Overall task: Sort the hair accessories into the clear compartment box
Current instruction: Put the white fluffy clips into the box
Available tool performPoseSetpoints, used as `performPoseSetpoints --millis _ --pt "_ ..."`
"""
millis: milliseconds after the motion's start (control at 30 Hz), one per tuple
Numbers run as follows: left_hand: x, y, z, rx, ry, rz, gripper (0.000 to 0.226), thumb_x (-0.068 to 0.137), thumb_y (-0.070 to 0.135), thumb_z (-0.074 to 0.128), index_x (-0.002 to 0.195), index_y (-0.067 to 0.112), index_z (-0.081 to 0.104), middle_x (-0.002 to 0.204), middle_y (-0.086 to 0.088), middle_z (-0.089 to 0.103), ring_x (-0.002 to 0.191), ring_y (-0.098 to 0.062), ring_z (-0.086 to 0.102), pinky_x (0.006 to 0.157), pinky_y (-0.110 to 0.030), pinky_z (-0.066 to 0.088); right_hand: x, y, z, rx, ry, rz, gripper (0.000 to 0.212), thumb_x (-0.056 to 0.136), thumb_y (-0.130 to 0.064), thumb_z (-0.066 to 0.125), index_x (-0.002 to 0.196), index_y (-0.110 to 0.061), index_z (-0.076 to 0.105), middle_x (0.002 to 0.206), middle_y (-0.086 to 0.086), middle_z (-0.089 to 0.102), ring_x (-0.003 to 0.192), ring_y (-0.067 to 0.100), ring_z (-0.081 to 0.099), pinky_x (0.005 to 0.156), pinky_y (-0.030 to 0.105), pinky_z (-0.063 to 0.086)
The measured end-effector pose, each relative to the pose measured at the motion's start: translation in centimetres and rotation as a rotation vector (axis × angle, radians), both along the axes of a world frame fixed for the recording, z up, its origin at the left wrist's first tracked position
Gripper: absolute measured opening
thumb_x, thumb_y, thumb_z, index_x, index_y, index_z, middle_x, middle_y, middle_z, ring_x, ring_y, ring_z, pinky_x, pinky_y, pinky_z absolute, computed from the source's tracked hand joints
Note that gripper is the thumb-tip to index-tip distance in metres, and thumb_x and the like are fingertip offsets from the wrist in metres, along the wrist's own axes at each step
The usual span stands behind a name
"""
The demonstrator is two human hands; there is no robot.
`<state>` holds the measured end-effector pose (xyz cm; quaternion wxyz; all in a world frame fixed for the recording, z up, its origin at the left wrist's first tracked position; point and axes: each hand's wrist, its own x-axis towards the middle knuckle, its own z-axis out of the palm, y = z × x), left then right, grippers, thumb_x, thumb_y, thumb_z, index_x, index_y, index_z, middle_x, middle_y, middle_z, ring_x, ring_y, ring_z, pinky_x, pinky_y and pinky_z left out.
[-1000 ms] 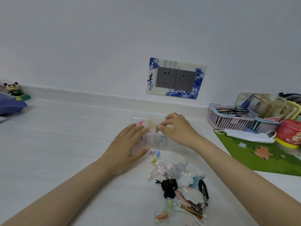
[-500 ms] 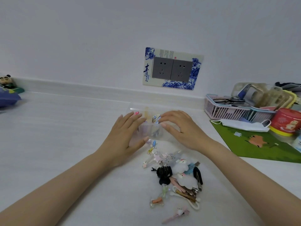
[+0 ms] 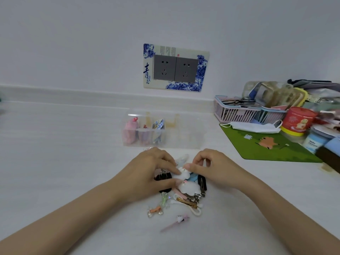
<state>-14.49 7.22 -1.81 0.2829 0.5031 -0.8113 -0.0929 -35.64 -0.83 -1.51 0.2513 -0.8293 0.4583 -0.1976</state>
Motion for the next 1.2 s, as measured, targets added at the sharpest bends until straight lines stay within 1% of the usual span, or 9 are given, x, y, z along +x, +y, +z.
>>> performPoseSetpoints --millis 167,333,467,633,800,900,1000,1067,1200 --pt "0.0 0.1 -0.2 -0.003 -0.012 0.016 0.022 0.076 0.051 0.067 0.093 0.039 0.072 0.105 0.024 0.055 0.101 0.007 0.046 0.086 -0.012 0.036 0.4 0.5 -0.1 0.224 -0.214 0.014 0.025 0.069 -0.040 0.078 0.074 -0.019 0.064 0.069 -0.008 0.057 0.056 -0.003 0.046 0.054 0.008 0.036" --pt "-0.5 0.1 -0.3 -0.013 0.042 0.012 0.026 0.070 0.048 0.074 0.092 0.037 0.065 0.107 0.023 0.058 0.104 0.004 0.048 0.090 -0.012 0.036 0.7 1.2 0.5 0.316 -0.442 -0.005 0.016 0.076 -0.015 0.075 0.075 -0.014 0.059 0.066 0.003 0.063 0.062 0.011 0.055 0.059 0.010 0.042" --pt "-0.5 0.3 -0.3 0.055 0.227 0.075 0.039 0.070 0.051 0.072 0.097 0.043 0.045 0.108 0.026 0.060 0.105 0.006 0.052 0.084 -0.007 0.036 1.1 1.3 1.7 0.361 -0.626 -0.006 0.018 0.079 -0.009 0.071 0.074 -0.016 0.055 0.070 0.004 0.064 0.067 0.011 0.055 0.067 0.014 0.046" --pt "0.3 -0.1 0.8 0.081 0.606 0.107 0.027 0.068 0.049 0.070 0.090 0.035 0.061 0.077 0.008 0.073 0.073 -0.008 0.068 0.075 -0.012 0.047 3.1 0.7 3.8 0.365 -0.801 0.096 0.016 0.080 -0.005 0.068 0.077 -0.016 0.056 0.074 0.003 0.063 0.067 0.010 0.060 0.064 0.020 0.055" --pt "2.2 -0.6 1.5 0.003 0.815 0.127 0.020 0.067 0.037 0.073 0.078 0.023 0.063 0.062 0.007 0.072 0.062 -0.003 0.066 0.064 -0.007 0.045 7.4 0.4 4.8 0.256 -0.784 0.215 0.019 0.077 -0.005 0.072 0.091 -0.014 0.061 0.095 0.001 0.066 0.076 0.012 0.067 0.067 0.021 0.054" --pt "4.3 -1.1 1.5 -0.088 0.730 0.209 0.016 0.072 0.040 0.072 0.082 0.031 0.064 0.068 0.010 0.070 0.069 -0.001 0.064 0.070 -0.006 0.042 9.8 -0.6 5.5 0.250 -0.799 0.248 0.019 0.078 -0.003 0.071 0.092 -0.012 0.062 0.092 0.000 0.065 0.070 0.009 0.067 0.065 0.019 0.054" --pt "6.8 -1.6 1.2 -0.264 0.312 0.331 0.027 0.085 0.042 0.062 0.111 0.034 0.059 0.099 0.022 0.066 0.099 0.006 0.055 0.087 -0.005 0.033 11.4 -3.2 6.5 0.151 -0.753 0.179 0.019 0.078 -0.005 0.072 0.091 -0.014 0.062 0.090 -0.004 0.063 0.058 0.004 0.064 0.062 0.016 0.053" --pt "8.1 -2.0 0.9 -0.302 0.127 0.367 0.040 0.087 0.043 0.054 0.124 0.029 0.053 0.120 0.017 0.059 0.113 -0.001 0.049 0.095 -0.014 0.031 12.0 -5.3 7.0 0.039 -0.663 0.122 0.020 0.078 -0.008 0.073 0.091 -0.017 0.062 0.095 -0.005 0.061 0.056 0.004 0.061 0.065 0.010 0.050" --pt "8.9 -2.6 -0.1 -0.227 0.117 0.395 0.043 0.089 0.042 0.052 0.129 0.025 0.049 0.128 0.010 0.055 0.119 -0.007 0.046 0.097 -0.019 0.030 13.0 -8.2 6.5 -0.001 -0.524 0.132 0.019 0.079 -0.011 0.072 0.089 -0.022 0.061 0.101 -0.002 0.060 0.060 0.008 0.059 0.065 0.006 0.046"
